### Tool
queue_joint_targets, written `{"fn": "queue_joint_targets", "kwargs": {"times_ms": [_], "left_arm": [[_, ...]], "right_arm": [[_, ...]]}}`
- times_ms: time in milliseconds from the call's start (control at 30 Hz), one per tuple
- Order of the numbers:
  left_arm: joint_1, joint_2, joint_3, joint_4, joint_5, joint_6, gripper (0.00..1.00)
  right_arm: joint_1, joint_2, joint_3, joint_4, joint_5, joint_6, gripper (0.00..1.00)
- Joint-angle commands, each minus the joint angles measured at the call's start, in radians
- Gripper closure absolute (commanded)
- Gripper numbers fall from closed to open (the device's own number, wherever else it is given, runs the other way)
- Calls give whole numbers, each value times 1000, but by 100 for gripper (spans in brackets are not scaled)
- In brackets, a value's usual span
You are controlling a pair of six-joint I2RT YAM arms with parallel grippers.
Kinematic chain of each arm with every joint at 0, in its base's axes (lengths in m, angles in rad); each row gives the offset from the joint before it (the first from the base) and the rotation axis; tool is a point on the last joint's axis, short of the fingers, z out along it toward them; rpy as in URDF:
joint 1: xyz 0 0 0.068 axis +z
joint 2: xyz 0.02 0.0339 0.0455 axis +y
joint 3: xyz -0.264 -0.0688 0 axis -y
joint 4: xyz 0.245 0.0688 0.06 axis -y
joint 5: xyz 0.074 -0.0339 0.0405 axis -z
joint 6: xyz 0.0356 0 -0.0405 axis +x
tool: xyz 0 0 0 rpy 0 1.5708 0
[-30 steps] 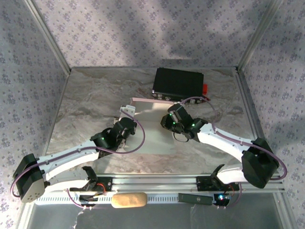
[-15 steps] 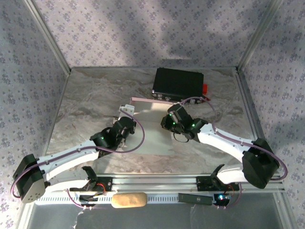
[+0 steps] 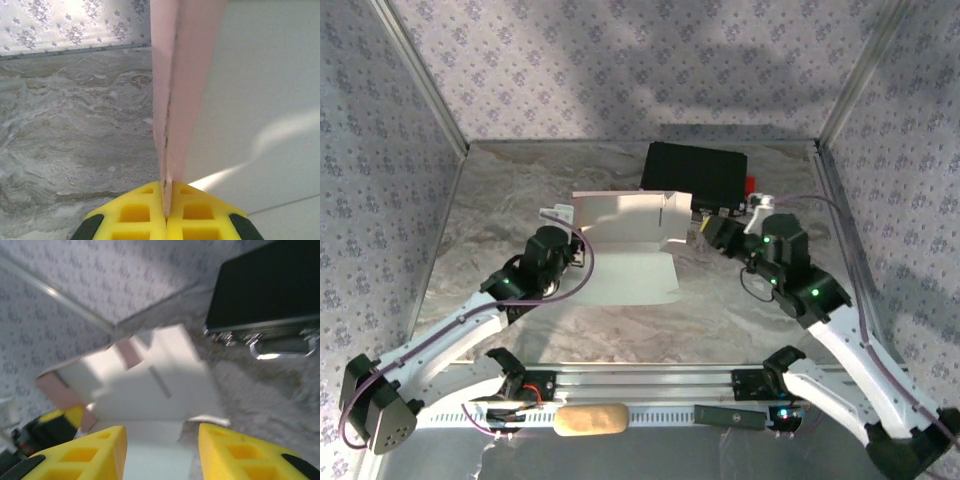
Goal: Fold the paper box
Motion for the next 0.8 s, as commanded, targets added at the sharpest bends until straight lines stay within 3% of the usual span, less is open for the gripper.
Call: {"fn": "queue_joint_targets", "kwargs": {"times_ms": [0,167,400,633,767], "left_arm": [[12,-24,44,-43,89,-22,100],[19,-18,56,-73,123,-32,100],[29,-12,62,-81,143,-29,100],[33,-2,62,-72,161,-34,100],[39,3,68,-71,172,-37,100]], "right_arm": [[-75,73,-6,-63,-108,-103,57],[-57,202,73,-42,-127,-241,55],[-41,305,116,-16,-172,-301,55],[-38,381,133,8,-182,-335,59],[-33,403,147,-3,-171,-350,67]]}}
